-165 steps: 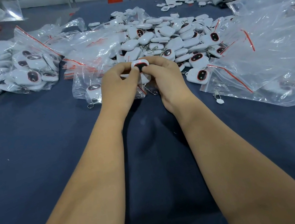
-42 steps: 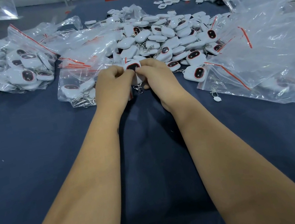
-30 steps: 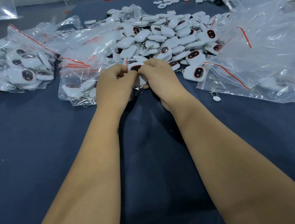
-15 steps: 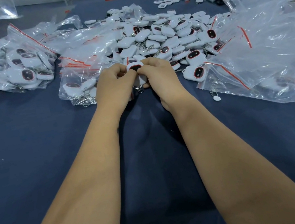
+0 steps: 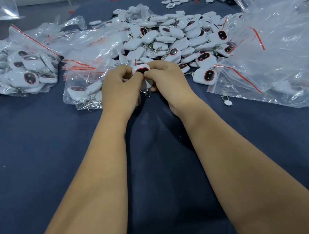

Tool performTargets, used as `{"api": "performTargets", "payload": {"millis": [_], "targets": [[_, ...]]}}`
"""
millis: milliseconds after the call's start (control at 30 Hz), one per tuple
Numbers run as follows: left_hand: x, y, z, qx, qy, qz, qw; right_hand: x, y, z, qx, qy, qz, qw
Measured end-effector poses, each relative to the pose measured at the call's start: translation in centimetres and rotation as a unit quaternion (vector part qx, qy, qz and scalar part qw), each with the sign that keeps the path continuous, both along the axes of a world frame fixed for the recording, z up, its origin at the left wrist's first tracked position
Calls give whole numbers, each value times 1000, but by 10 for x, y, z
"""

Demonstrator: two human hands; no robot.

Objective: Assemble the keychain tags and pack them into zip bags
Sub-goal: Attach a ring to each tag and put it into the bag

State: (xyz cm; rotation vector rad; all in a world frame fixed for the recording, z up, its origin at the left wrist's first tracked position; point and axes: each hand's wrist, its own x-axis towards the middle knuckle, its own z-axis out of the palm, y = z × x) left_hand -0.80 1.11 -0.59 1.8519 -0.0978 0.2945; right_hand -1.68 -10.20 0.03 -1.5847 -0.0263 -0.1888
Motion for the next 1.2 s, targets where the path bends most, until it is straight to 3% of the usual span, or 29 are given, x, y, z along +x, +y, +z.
{"api": "performTargets", "payload": {"millis": [367, 533, 700, 833, 967, 1067, 1200], "targets": [[1, 1, 0, 4, -14, 53, 999, -1, 4, 4, 32, 17, -105, 994], [1, 1, 0, 20, -17, 61, 998, 1, 1, 5, 155, 27, -94, 983], [2, 2, -3, 27, -10, 51, 998, 1, 5, 7, 249, -16, -19, 968], [2, 2, 0, 47, 5, 79, 996, 1, 10, 1, 175, -18, 1, 984], [0, 2, 5, -7, -2, 105, 994, 2, 11, -4, 58, -17, -13, 998], [-4, 0, 10, -55, -42, 111, 991, -1, 13, -6, 28, -15, -4, 999], [-12, -4, 12, -47, -106, 83, 990, -1, 13, -5, -53, -62, -19, 996]]}}
